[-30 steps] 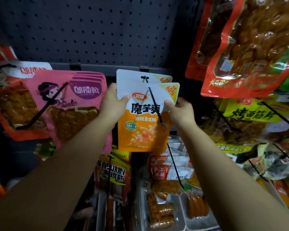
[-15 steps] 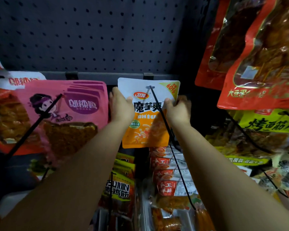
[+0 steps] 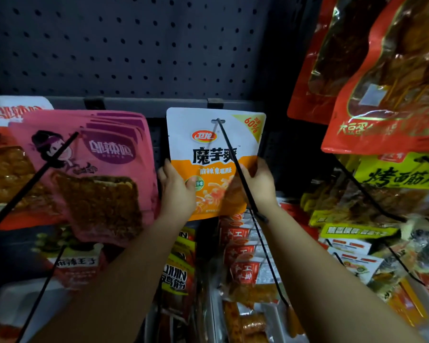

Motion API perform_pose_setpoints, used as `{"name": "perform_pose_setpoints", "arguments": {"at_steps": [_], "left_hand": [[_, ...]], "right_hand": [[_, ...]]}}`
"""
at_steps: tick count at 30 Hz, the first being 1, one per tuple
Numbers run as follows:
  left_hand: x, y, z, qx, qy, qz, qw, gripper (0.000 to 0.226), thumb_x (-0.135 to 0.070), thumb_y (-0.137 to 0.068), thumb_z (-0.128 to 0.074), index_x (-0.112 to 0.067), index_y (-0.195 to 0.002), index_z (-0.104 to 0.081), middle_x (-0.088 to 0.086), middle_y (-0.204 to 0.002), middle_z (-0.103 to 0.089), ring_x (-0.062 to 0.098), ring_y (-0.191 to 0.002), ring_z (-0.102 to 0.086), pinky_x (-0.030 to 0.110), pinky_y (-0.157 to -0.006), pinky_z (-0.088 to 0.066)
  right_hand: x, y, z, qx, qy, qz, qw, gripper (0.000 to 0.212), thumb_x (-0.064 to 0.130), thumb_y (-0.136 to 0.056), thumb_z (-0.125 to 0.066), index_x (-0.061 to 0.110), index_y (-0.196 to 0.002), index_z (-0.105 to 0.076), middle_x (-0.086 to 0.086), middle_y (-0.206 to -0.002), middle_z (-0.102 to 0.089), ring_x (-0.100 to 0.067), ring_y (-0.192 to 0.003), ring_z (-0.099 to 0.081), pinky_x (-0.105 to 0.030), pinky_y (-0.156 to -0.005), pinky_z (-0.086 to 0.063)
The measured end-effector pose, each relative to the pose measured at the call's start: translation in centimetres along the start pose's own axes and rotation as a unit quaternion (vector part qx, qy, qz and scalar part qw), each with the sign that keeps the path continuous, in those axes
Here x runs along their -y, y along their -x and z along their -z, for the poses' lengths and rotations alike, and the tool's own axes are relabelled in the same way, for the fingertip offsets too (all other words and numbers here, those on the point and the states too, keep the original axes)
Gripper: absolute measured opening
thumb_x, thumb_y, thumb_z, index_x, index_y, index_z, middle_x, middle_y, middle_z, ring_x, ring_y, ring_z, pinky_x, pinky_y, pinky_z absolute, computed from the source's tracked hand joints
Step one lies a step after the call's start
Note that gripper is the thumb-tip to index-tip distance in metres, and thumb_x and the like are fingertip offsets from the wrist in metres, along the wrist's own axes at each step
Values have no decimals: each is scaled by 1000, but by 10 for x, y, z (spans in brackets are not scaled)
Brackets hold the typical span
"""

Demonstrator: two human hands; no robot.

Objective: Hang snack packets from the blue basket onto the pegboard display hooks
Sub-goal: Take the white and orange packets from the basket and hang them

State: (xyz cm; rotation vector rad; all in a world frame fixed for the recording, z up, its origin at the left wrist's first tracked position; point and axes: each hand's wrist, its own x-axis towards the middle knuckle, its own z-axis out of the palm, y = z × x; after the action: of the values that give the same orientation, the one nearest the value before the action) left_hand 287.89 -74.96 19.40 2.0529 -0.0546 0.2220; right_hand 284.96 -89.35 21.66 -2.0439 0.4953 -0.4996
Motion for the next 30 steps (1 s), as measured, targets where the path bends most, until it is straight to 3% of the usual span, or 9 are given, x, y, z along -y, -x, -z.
{"name": "perform_pose_setpoints", "arguments": {"at_steps": [3,7,11,14,16,19,22,26,30], "left_hand": [[7,22,3,28,0,-1,1000,78,-15,-94,-52,-9,-150,2,10,-159,0,24,-145,-13,26,-110,-17],[10,71,5,19,40,-36,998,72,-12,-93,-55,-14,-150,-10,6,-156,-11,18,-140,-25,20,-105,-21],[11,131,3,71,134,-82,985,44,-10,-91,-55,-36,-125,-41,-11,-131,-43,-4,-117,-45,10,-96,-34],[16,175,-7,147,177,-54,972,37,-10,-89,-58,-44,-101,-51,-16,-106,-57,-8,-94,-56,3,-76,-41],[25,204,-21,179,193,-30,964,33,-5,-87,-60,-37,-94,-56,-15,-92,-62,-7,-84,-59,4,-72,-42],[50,251,-52,229,200,12,952,34,4,-86,-59,-30,-89,-58,-12,-79,-64,-9,-74,-59,5,-71,-43],[98,304,-98,287,184,69,938,32,7,-86,-57,-24,-88,-58,-5,-81,-61,-9,-71,-57,12,-73,-44],[184,370,-177,366,116,121,915,25,16,-83,-55,-9,-91,-55,-3,-83,-59,-10,-73,-57,4,-73,-42],[292,424,-261,393,29,219,892,25,17,-82,-55,-6,-94,-57,12,-91,-63,22,-86,-55,1,-67,-42]], "right_hand": [[-9,15,4,13,-37,-8,999,53,28,-95,-57,2,-137,-39,-14,-116,-56,-27,-108,-55,-32,-89,-42],[-20,51,19,-15,-83,-21,996,61,25,-93,-60,8,-145,-33,-13,-144,-43,-24,-133,-43,-35,-108,-37],[-43,104,55,-36,-126,23,991,25,23,-91,-63,26,-116,-58,0,-119,-62,-2,-101,-58,-6,-80,-44],[-78,151,93,-37,-163,6,986,17,19,-90,-63,35,-92,-66,11,-93,-70,-2,-84,-63,-17,-79,-51],[-110,183,118,-53,-173,-18,983,22,15,-90,-63,35,-85,-70,15,-79,-71,-1,-70,-61,-14,-66,-50],[-174,227,148,-98,-172,-91,976,23,5,-91,-59,25,-85,-68,9,-74,-70,-4,-67,-61,-16,-63,-50],[-254,272,164,-97,-150,-190,966,18,-1,-92,-54,13,-85,-64,4,-67,-66,1,-56,-59,-13,-58,-48],[-374,325,161,-74,-135,-337,929,16,-3,-94,-50,6,-85,-60,-6,-67,-60,5,-43,-54,-8,-46,-42],[-506,364,136,-27,-89,-442,892,19,0,-92,-55,12,-78,-59,-3,-64,-59,2,-43,-54,-11,-46,-42]]}}
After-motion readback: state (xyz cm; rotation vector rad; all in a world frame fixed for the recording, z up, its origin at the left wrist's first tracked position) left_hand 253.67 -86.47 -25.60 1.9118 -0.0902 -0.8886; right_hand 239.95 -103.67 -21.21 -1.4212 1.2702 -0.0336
